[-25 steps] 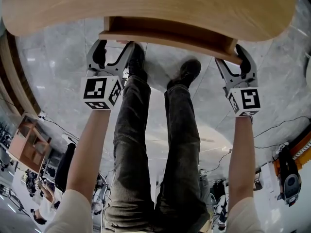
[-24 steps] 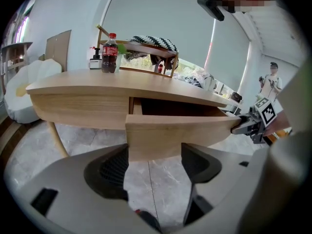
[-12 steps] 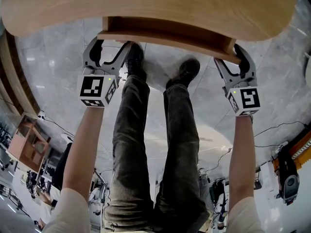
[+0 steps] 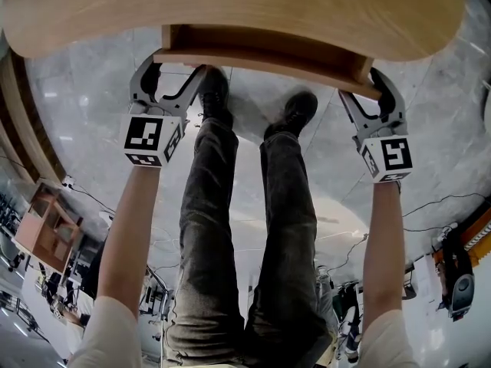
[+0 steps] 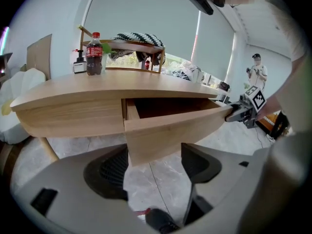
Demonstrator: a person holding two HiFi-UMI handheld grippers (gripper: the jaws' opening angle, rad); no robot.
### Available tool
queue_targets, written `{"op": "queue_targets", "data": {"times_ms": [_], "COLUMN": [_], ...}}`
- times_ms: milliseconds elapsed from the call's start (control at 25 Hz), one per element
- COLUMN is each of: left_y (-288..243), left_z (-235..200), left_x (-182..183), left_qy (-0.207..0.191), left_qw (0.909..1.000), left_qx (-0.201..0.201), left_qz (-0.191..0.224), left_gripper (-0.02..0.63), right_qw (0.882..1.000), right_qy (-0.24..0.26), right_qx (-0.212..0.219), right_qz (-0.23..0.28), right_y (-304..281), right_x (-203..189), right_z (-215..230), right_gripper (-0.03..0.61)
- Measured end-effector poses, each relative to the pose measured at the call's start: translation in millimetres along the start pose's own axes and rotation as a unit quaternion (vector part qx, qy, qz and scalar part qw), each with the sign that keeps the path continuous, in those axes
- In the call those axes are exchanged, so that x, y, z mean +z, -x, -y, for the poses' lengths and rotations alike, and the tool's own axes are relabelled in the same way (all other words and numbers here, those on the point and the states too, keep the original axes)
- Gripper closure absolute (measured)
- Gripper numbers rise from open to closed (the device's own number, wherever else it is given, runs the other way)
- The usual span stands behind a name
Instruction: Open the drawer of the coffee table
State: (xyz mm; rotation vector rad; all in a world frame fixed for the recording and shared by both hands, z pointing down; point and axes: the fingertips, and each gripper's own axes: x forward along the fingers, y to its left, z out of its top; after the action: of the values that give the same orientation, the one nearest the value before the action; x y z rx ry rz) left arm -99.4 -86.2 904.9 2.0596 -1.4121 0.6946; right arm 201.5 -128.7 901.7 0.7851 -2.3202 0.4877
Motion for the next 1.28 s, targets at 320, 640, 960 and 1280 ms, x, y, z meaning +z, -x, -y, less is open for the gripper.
{"op": "queue_targets", "data": {"times_ms": [320,640,960,1280], "left_y": [26.1,45.6,47.0,53.4], "left_z": [16.1,25.6,25.1,26.4], "left_x": [-23.2,-45.1,-46.3,-27.7], "left_qy": [0.016,0.029,0.043,0.021], "left_qw": [0.9998,0.9993,0.9982,0.9966], "left_qx": [-0.007,-0.01,-0.009,0.01], "left_qz": [-0.011,-0.022,-0.041,-0.08], "left_gripper": [0.258,0.258,0.256,0.247], "right_qw": [1.0,0.999,0.998,0.996], "right_qy": [-0.014,-0.025,-0.033,-0.036], "right_qx": [0.006,0.009,0.013,0.005], "right_qz": [-0.019,-0.031,-0.047,-0.077], "right_y": [16.2,28.4,27.2,50.2], "right_x": [-21.8,-40.2,-41.4,-32.9], "right_z": [-27.9,-51.6,-52.7,-49.2], "right_gripper": [0.262,0.259,0.258,0.256]}}
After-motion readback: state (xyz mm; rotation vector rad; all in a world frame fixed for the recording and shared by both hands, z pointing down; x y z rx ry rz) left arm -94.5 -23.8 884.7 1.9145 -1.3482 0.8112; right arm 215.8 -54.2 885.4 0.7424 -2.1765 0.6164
